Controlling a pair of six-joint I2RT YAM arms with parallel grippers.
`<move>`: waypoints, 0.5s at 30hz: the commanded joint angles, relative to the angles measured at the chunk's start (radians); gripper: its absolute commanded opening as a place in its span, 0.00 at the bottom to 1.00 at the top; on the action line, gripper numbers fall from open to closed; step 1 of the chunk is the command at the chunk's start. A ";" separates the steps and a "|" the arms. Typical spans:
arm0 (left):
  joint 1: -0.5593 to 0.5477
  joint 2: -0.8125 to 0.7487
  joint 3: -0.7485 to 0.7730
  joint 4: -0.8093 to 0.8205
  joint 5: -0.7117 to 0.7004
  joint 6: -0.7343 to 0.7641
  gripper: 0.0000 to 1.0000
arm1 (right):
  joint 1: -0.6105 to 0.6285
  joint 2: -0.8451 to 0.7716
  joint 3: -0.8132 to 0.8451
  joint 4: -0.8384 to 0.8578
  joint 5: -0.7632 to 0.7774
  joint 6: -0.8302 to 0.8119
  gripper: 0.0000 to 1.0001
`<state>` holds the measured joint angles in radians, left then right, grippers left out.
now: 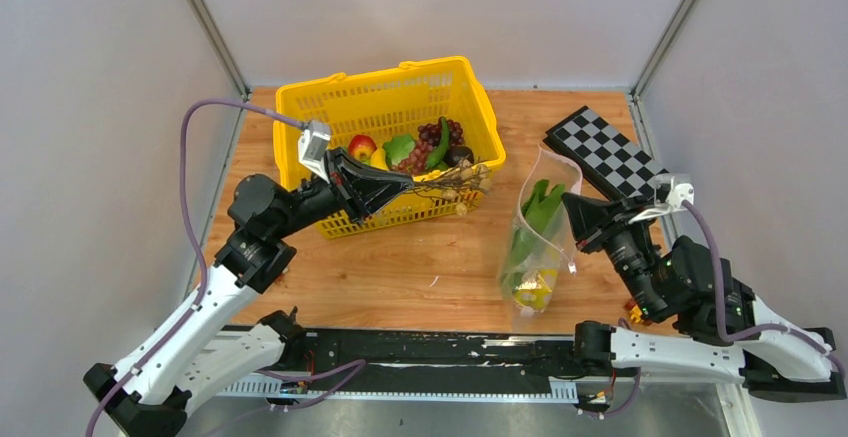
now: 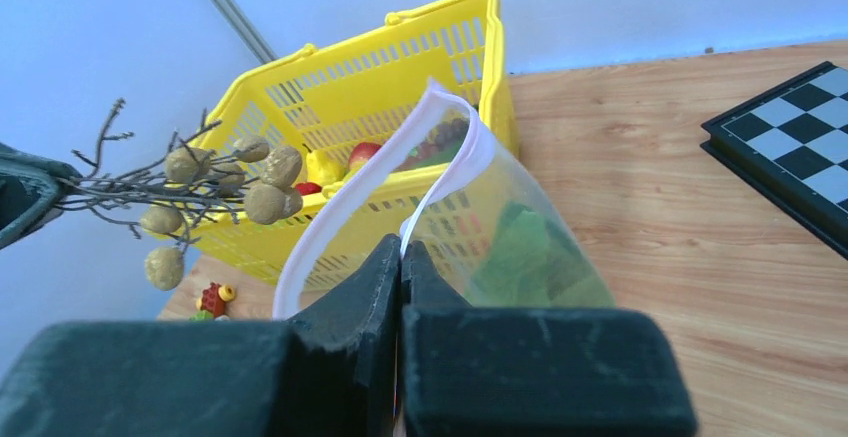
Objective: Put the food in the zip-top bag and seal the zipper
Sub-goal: Adjust the zipper food storage bag at the center of the board.
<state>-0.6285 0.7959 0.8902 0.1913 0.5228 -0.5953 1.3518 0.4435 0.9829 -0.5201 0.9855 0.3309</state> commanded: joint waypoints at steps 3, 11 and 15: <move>-0.019 -0.019 -0.005 0.110 0.023 -0.054 0.00 | -0.003 0.170 0.058 -0.122 0.009 -0.002 0.03; -0.019 -0.139 -0.049 -0.071 -0.080 0.027 0.00 | -0.005 0.388 -0.017 0.002 -0.145 0.059 0.04; -0.019 -0.168 -0.077 -0.110 -0.087 0.015 0.00 | -0.024 0.404 -0.034 0.039 -0.145 0.070 0.05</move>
<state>-0.6418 0.6563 0.8333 0.1268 0.4633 -0.5957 1.3483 0.8722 0.9436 -0.5838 0.8639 0.3676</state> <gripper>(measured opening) 0.027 0.045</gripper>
